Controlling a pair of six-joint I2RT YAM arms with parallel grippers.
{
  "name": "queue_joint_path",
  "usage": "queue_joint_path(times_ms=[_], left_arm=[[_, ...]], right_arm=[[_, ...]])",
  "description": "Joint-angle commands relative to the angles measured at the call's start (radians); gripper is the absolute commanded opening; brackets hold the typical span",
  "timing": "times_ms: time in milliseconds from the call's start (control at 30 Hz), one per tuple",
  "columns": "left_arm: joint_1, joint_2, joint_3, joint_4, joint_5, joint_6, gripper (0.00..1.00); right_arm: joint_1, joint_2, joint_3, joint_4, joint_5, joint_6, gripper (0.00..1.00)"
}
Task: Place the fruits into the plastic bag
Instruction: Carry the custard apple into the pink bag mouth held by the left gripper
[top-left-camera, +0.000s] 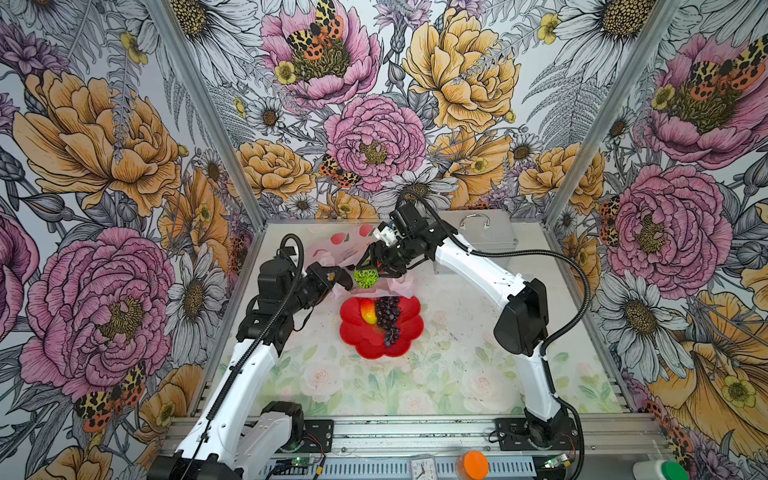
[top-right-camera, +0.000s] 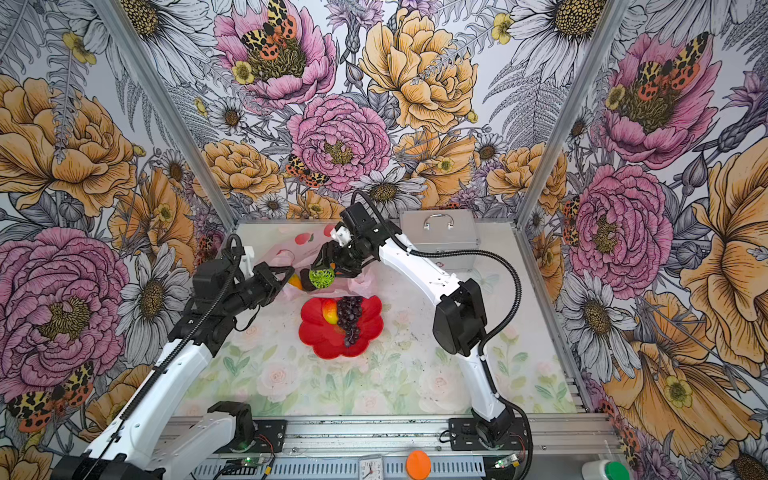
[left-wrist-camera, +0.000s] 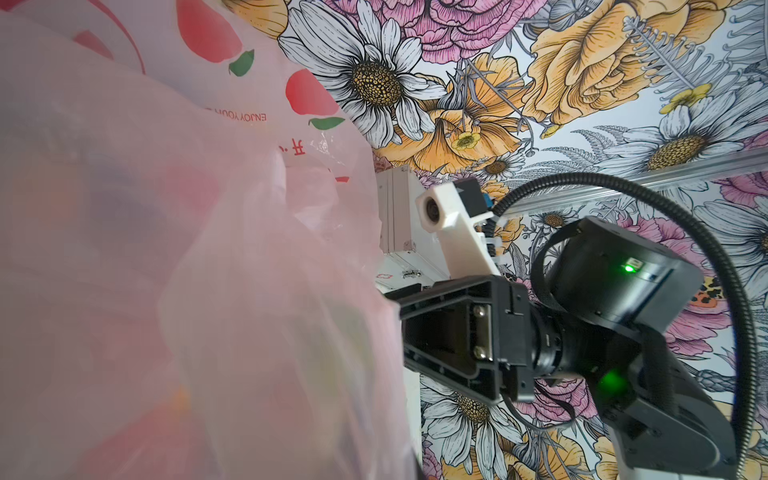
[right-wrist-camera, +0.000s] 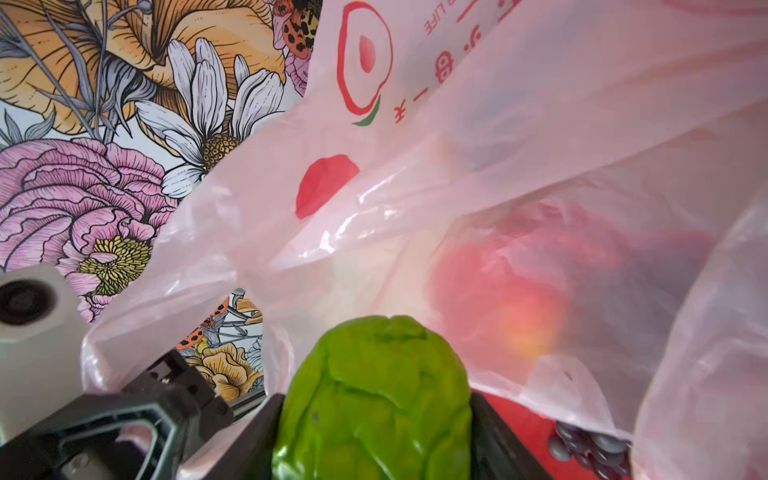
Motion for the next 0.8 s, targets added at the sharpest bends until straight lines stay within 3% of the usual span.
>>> queue_joint_path(times_ms=[0, 467, 767], left_arm=[[-0.001, -0.012, -0.002, 0.017, 0.006, 0.014, 0.0], [-0.003, -0.003, 0.008, 0.016, 0.015, 0.02, 0.0], [-0.003, -0.006, 0.004, 0.012, 0.015, 0.022, 0.0]], right_arm=[[0.007, 0.049, 0.052, 0.056, -0.022, 0.063, 0.55], [-0.015, 0.301, 0.293, 0.079, -0.018, 0.169, 0.55], [-0.043, 0.364, 0.31, 0.079, 0.063, 0.166, 0.57]])
